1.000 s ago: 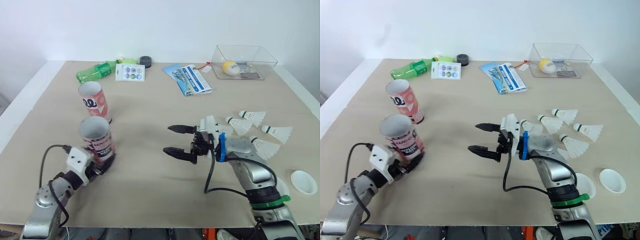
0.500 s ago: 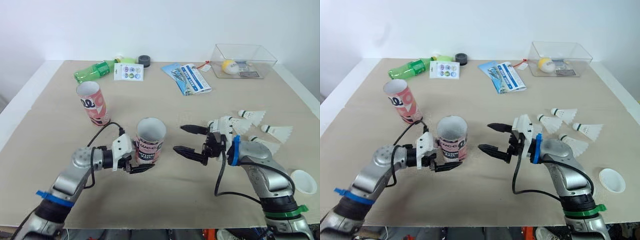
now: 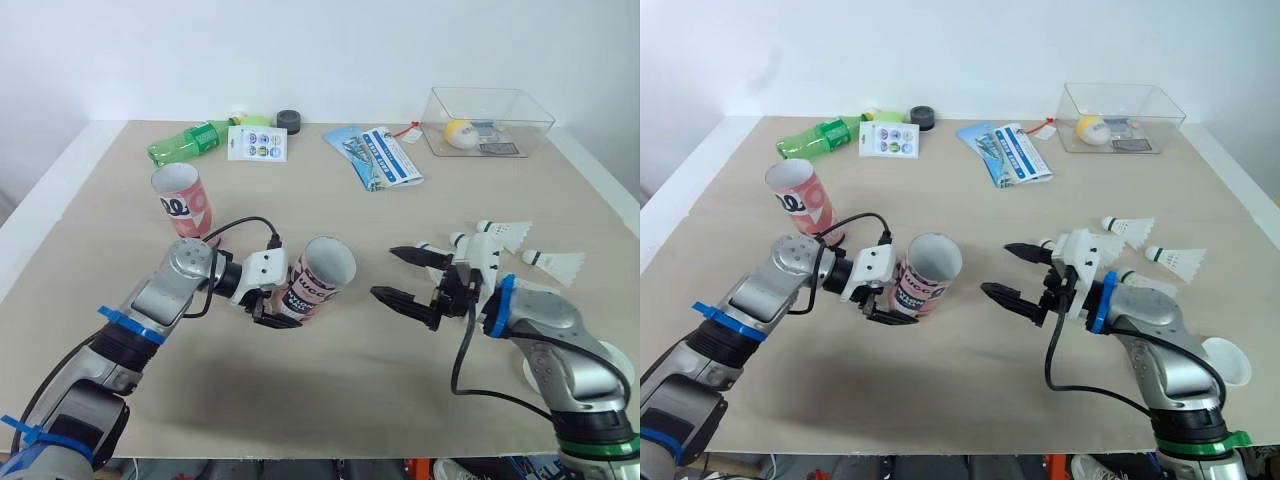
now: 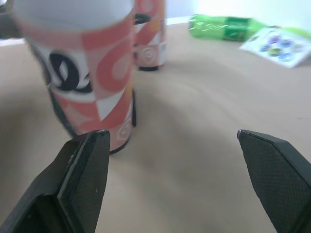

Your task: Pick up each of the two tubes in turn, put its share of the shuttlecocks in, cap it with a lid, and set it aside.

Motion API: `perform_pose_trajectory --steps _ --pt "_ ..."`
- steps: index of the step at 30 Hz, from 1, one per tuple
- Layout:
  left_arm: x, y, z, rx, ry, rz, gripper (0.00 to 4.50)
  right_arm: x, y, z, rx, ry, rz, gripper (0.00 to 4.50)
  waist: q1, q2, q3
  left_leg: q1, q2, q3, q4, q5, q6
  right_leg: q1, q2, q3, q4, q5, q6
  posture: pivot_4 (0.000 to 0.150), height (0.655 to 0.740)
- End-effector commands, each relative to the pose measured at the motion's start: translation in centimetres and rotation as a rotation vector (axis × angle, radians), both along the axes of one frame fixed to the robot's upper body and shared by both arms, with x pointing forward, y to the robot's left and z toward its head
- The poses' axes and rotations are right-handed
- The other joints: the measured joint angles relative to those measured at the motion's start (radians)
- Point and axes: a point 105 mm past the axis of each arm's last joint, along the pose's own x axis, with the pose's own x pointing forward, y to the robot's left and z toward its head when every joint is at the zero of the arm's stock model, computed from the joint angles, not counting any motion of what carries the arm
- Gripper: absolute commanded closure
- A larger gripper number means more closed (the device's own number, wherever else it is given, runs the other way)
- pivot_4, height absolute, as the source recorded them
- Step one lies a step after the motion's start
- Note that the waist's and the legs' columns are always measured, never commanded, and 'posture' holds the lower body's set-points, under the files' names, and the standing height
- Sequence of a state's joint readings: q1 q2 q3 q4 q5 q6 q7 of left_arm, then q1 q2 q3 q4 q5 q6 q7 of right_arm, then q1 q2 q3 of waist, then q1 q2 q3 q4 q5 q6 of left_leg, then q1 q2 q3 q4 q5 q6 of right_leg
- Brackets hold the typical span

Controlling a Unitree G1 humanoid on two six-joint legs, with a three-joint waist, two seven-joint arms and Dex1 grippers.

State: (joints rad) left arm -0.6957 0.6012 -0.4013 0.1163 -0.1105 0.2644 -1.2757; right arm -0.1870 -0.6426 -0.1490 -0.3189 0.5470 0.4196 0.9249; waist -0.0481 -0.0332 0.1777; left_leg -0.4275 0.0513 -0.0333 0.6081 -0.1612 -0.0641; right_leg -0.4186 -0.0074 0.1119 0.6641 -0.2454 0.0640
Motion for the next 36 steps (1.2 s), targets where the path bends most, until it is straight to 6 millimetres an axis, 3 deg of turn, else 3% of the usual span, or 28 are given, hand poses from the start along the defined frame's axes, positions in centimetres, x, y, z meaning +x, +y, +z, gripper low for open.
perform_pose_trajectory --steps 1,7,14,17,25,36 --pt "0.4 -0.2 0.3 0.066 -0.034 0.015 0.75 -0.7 -2.8 2.2 0.021 -0.01 -0.187 0.0 0.002 0.0 0.0 -0.001 0.0 -0.001 0.0 0.0 0.0 0.0 0.0 0.0 0.0 0.0 0.0 0.15 0.74" --pt "0.4 -0.8 0.9 0.086 -0.046 0.008 0.75 -0.7 -5.4 2.0 0.089 0.071 -0.414 0.0 0.0 0.0 0.0 0.0 0.0 -0.001 0.001 0.0 0.001 0.0 0.0 0.0 0.0 0.0 -0.002 0.15 0.74" --pt "0.7 -1.4 1.8 0.098 -0.065 0.003 0.75 -0.6 -5.3 0.5 0.136 0.155 -0.49 0.0 0.0 0.0 0.0 -0.001 -0.001 -0.001 0.002 0.001 0.002 0.001 0.0 0.0 0.0 0.0 -0.002 0.15 0.74" --pt "0.5 -1.5 1.5 0.099 -0.051 -0.003 0.75 -2.2 -6.8 0.8 0.137 0.159 -0.452 0.0 0.003 0.0 0.0 -0.001 -0.001 -0.001 0.002 0.001 0.002 0.001 0.0 0.0 0.0 0.0 -0.001 0.15 0.74" --pt "0.4 -1.4 0.8 0.099 -0.025 0.01 0.75 -8.1 -10.1 -1.8 0.047 0.283 -0.392 0.0 0.004 0.002 -0.001 -0.001 -0.002 -0.003 0.003 -0.004 0.009 0.003 0.0 0.0 0.0 -0.003 0.003 0.15 0.74" --pt "0.5 -2.3 1.4 0.082 -0.044 -0.008 0.75 -7.9 -11.7 -4.6 0.036 0.308 -0.506 0.0 0.001 0.001 0.0 0.003 -0.004 -0.002 0.013 -0.004 0.008 0.011 -0.001 0.003 0.0 -0.002 0.0 0.15 0.74"
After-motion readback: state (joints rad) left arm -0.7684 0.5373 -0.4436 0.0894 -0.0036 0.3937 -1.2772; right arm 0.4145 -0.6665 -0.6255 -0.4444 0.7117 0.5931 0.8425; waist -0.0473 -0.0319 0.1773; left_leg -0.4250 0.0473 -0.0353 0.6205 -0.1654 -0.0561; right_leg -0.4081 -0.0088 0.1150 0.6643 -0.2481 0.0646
